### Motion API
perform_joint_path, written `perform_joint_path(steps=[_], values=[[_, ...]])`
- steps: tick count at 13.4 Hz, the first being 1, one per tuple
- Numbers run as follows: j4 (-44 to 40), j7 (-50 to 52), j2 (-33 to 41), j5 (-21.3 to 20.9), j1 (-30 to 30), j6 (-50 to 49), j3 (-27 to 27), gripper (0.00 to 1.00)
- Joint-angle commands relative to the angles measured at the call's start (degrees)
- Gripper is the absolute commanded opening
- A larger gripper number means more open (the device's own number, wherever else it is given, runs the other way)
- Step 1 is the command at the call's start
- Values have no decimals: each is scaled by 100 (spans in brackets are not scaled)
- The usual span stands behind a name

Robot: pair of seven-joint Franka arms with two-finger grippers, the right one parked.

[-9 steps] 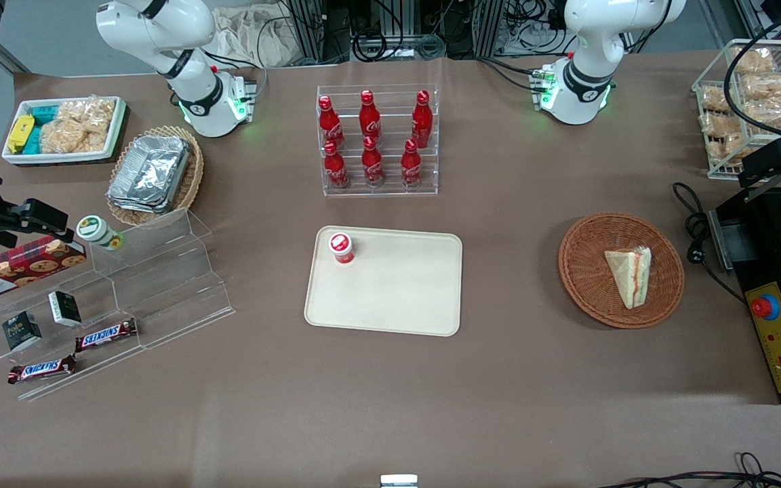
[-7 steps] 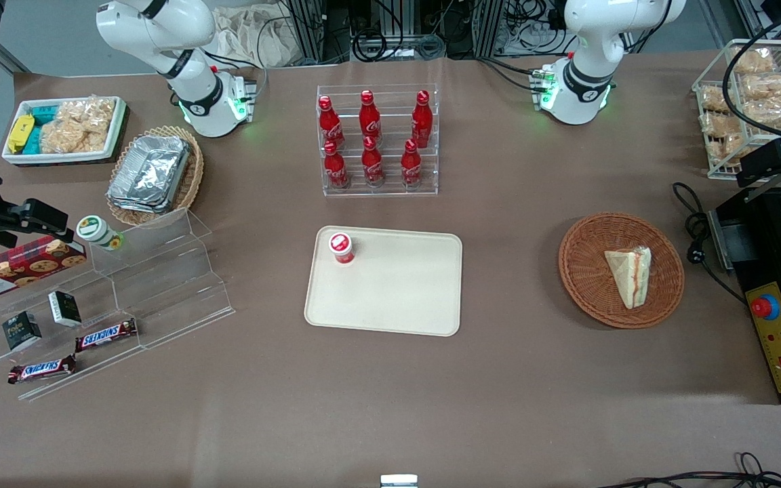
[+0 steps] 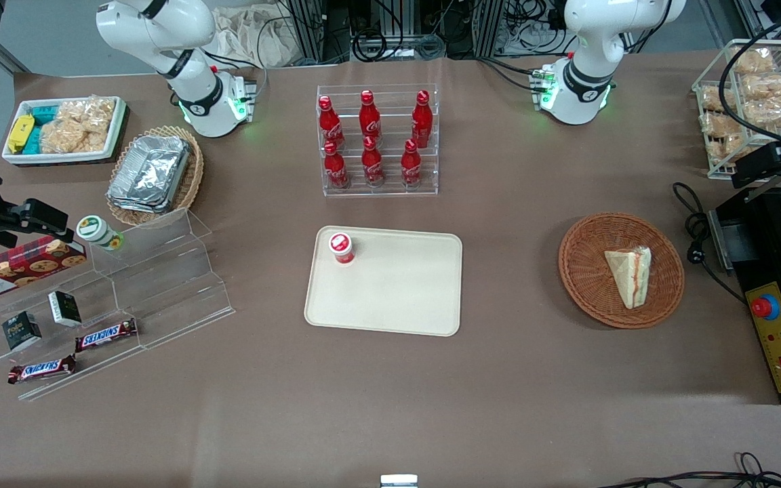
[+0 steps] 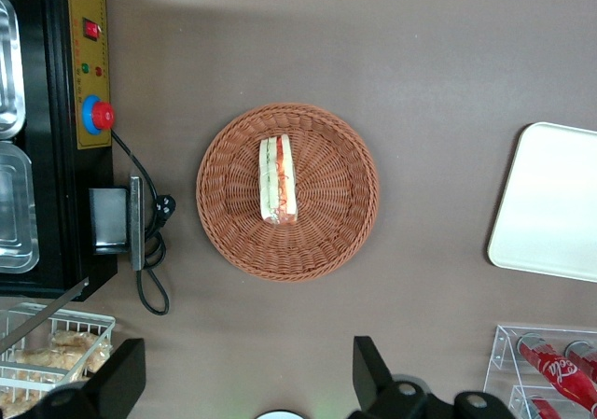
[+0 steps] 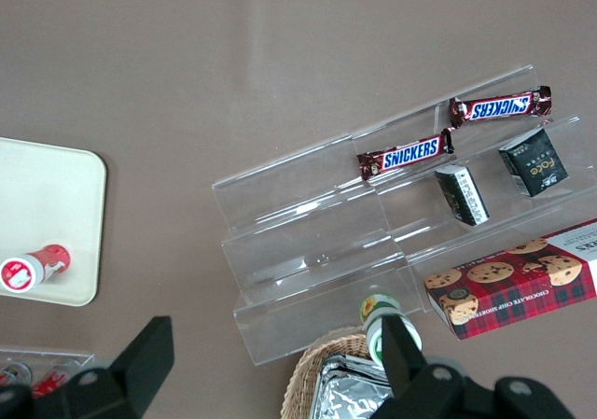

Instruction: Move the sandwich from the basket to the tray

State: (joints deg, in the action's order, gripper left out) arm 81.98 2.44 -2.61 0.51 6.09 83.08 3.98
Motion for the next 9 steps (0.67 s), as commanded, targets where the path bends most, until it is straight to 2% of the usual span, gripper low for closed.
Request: perform_joint_path(steps=[1, 4, 9], values=[[-24, 81, -221, 72, -3, -90, 6, 100], [273, 99, -433, 72, 6, 120, 6, 100], [1705, 98, -433, 28, 15, 1402, -2, 100]])
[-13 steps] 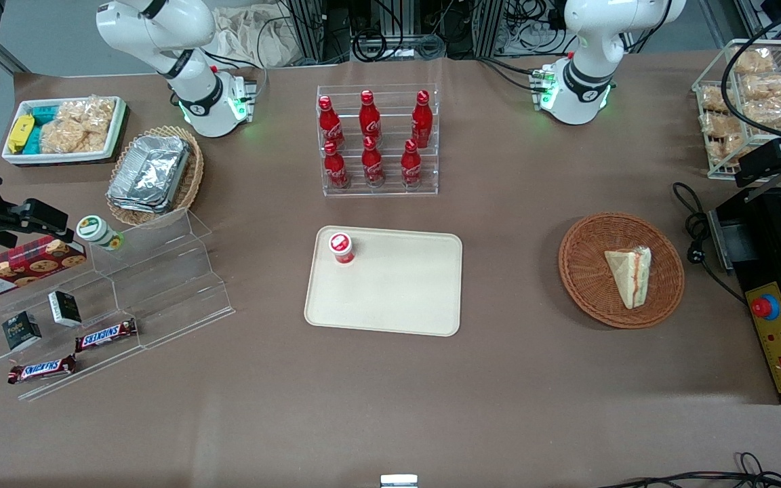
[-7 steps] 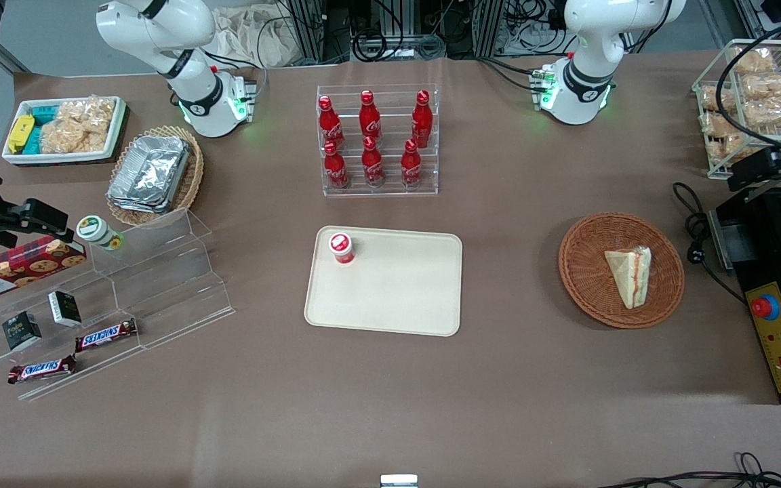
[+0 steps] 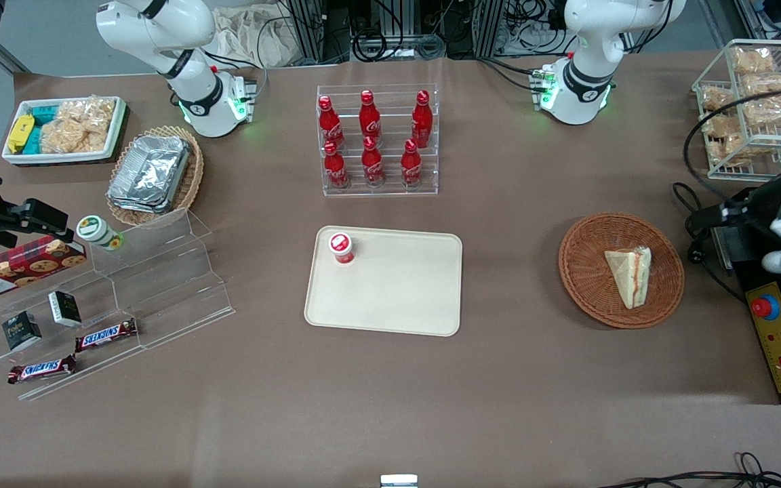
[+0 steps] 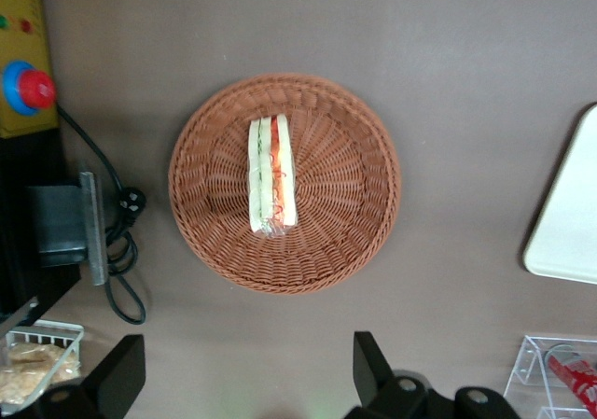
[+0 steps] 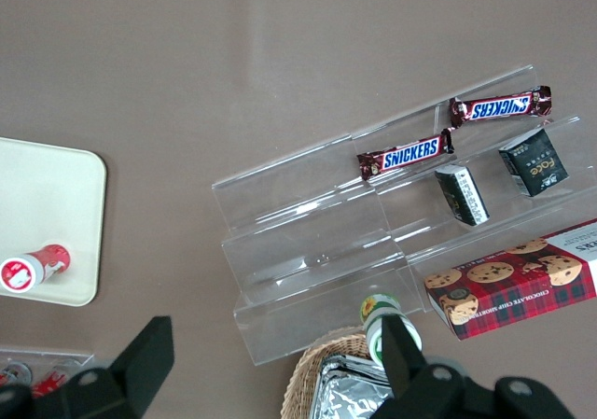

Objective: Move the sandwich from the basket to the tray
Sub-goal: 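Move the left gripper down over the wrapped sandwich in the wicker basket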

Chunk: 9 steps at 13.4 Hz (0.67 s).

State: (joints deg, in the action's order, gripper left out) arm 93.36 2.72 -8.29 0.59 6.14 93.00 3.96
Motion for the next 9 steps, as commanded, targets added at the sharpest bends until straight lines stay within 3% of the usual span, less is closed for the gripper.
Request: perform_joint_path(steps=[1, 9], values=[[804, 70, 109, 21, 36, 577, -9, 100], [2238, 53, -532, -41, 63, 2536, -36, 100]])
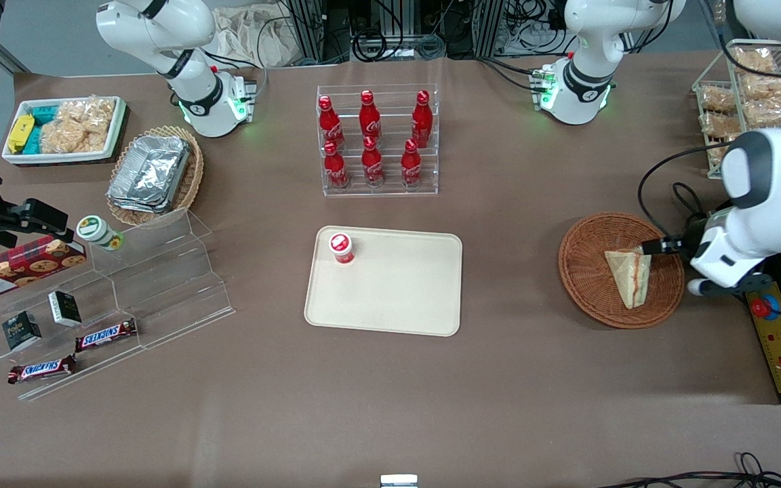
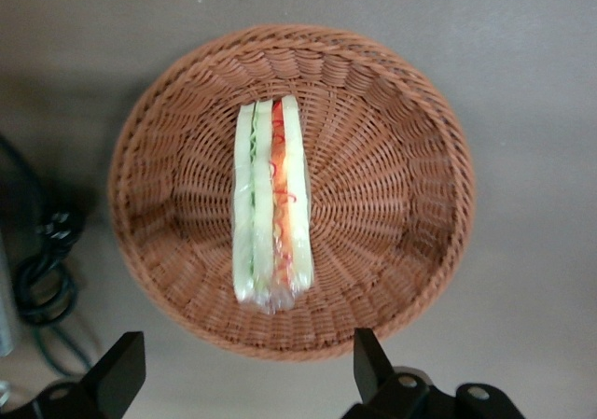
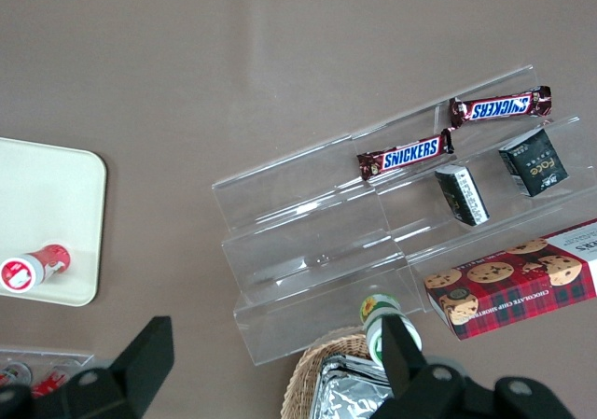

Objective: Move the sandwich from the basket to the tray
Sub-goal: 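Move the left gripper down over the wrapped sandwich in the wicker basket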

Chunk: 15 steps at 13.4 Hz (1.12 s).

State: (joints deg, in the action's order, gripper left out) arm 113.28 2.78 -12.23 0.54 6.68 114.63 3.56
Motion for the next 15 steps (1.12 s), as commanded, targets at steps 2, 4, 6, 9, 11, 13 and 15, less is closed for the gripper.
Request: perform_joint_path(steps=[2, 4, 6, 9, 11, 13, 15], values=[[414, 29, -288, -71, 9, 621, 4, 100], [519, 12, -438, -185, 9, 858, 4, 100], [669, 12, -543, -186, 9, 1166, 4, 100], [678, 21, -702, -186, 9, 1386, -5, 88], [643, 29, -719, -177, 18, 1361, -5, 58], [582, 47, -711, -177, 18, 1317, -5, 35], [363, 47, -711, -177, 18, 1055, -5, 29]])
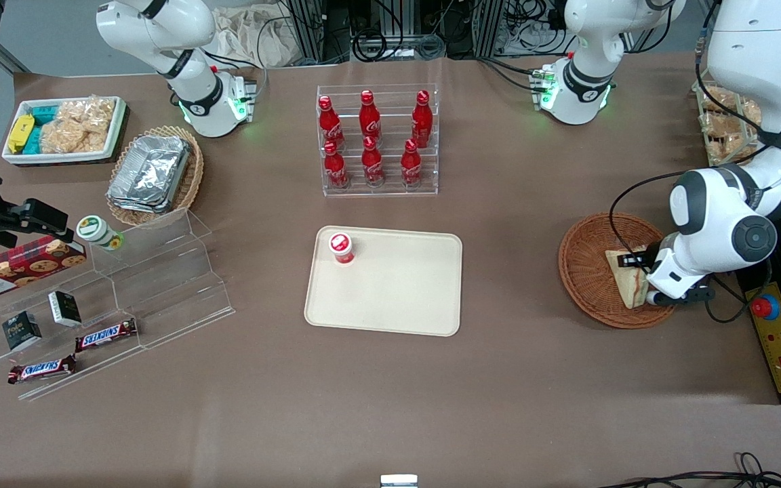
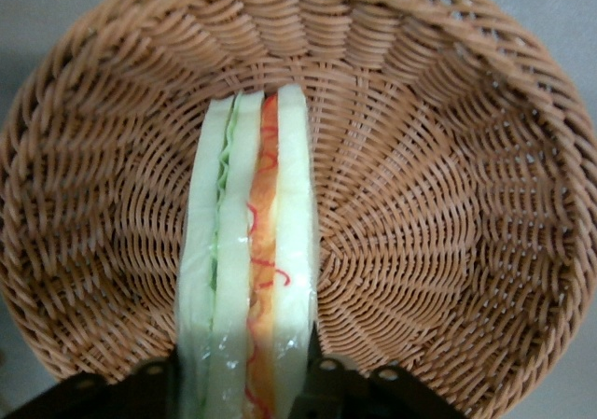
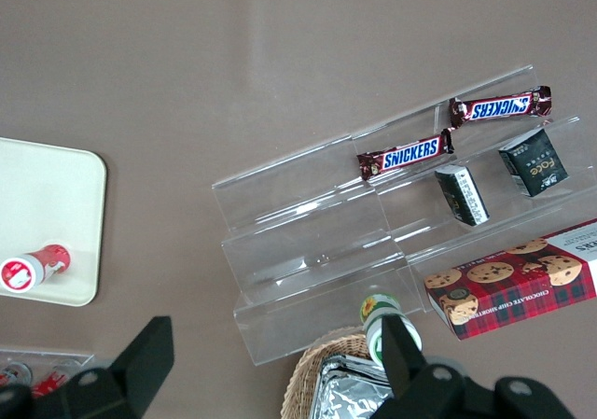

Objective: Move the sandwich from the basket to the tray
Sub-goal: 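Close the left gripper on the sandwich and lift it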

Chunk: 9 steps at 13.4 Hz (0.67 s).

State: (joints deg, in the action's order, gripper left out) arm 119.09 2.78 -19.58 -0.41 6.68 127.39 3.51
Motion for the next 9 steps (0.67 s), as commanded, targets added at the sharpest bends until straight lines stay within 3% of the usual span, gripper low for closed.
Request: perform_joint_path(steps=[1, 5, 9], values=[[-350, 65, 59, -73, 9, -458, 1, 28], [-868, 476, 498, -82, -70, -1381, 53, 28], [-1763, 1811, 631, -73, -640, -2645, 150, 29]])
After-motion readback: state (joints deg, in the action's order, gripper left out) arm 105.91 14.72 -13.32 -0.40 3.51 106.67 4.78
